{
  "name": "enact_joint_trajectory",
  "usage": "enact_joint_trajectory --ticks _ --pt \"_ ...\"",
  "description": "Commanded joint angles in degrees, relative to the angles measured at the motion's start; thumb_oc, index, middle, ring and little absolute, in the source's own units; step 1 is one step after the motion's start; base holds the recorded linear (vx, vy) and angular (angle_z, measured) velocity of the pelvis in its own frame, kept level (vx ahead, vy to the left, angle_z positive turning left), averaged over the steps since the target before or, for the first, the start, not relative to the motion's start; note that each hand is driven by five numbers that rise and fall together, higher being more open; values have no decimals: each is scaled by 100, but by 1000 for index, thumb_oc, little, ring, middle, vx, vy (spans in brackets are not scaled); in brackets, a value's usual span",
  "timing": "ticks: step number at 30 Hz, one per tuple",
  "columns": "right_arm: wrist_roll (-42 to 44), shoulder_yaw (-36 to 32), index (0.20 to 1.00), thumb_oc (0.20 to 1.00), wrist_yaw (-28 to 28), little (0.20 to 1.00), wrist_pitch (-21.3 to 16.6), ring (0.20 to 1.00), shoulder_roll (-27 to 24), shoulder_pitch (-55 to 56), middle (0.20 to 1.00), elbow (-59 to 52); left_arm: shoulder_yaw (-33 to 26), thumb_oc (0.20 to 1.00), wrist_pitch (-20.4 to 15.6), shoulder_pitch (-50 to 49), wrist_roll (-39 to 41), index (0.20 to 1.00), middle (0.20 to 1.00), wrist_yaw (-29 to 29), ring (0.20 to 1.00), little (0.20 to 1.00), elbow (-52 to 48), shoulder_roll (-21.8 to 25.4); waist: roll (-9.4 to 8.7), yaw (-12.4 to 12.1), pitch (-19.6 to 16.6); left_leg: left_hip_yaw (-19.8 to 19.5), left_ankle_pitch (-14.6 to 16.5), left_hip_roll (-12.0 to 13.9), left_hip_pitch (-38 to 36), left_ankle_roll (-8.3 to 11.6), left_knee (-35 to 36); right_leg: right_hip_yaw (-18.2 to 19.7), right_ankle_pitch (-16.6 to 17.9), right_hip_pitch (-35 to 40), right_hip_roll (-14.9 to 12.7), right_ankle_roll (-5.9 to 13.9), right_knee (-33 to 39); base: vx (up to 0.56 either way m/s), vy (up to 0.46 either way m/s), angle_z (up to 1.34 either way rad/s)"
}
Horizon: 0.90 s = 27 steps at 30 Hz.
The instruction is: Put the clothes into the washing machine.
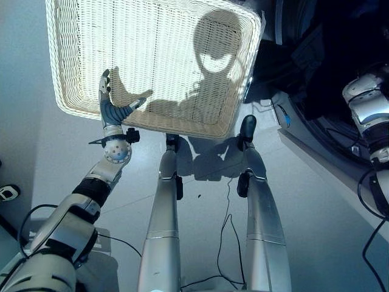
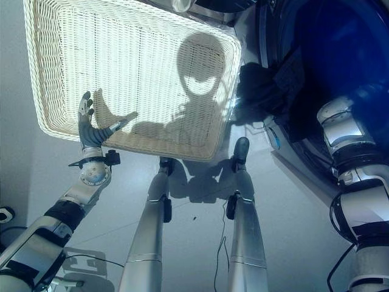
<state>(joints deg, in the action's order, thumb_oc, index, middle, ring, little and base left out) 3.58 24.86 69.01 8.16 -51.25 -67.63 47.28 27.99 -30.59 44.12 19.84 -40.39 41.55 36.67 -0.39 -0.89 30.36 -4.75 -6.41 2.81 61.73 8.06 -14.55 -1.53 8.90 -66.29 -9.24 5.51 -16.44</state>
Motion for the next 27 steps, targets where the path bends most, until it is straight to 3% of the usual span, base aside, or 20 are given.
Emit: enact_joint_trajectory --ticks 1,7,19,27 --pt "-568 383 1000 1000 -44 1000 -80 1000 -706 123 1000 -295 -366 1000 -92 115 -100 1000 1000 -173 1000 1000 -72 -117 171 51 -56 74 265 -505 11 -552 -202 -573 -270 182 571 200 -273 0 0 0" --pt "-1333 610 1000 1000 -636 1000 -88 1000 -629 369 1000 -755 -406 1000 -23 149 -170 1000 1000 -215 1000 1000 -138 -127 159 79 -56 92 246 -512 50 -554 -207 -578 -261 127 567 209 -304 0 0 0" --pt "-1659 486 1000 1000 -1030 1000 -61 1000 -329 859 1000 -1473 -493 1000 95 202 -398 1000 1000 -324 1000 1000 -220 -261 137 131 -56 120 213 -517 59 -549 -161 -569 -227 75 559 237 -300 0 0 0" --pt "-2270 683 1000 1000 -1639 1000 -187 1000 -136 923 1000 -1599 -534 1000 188 324 -459 1000 1000 -294 1000 1000 -223 -318 131 141 -56 156 143 -490 8 -515 -51 -584 -182 100 548 261 -250 0 0 0"
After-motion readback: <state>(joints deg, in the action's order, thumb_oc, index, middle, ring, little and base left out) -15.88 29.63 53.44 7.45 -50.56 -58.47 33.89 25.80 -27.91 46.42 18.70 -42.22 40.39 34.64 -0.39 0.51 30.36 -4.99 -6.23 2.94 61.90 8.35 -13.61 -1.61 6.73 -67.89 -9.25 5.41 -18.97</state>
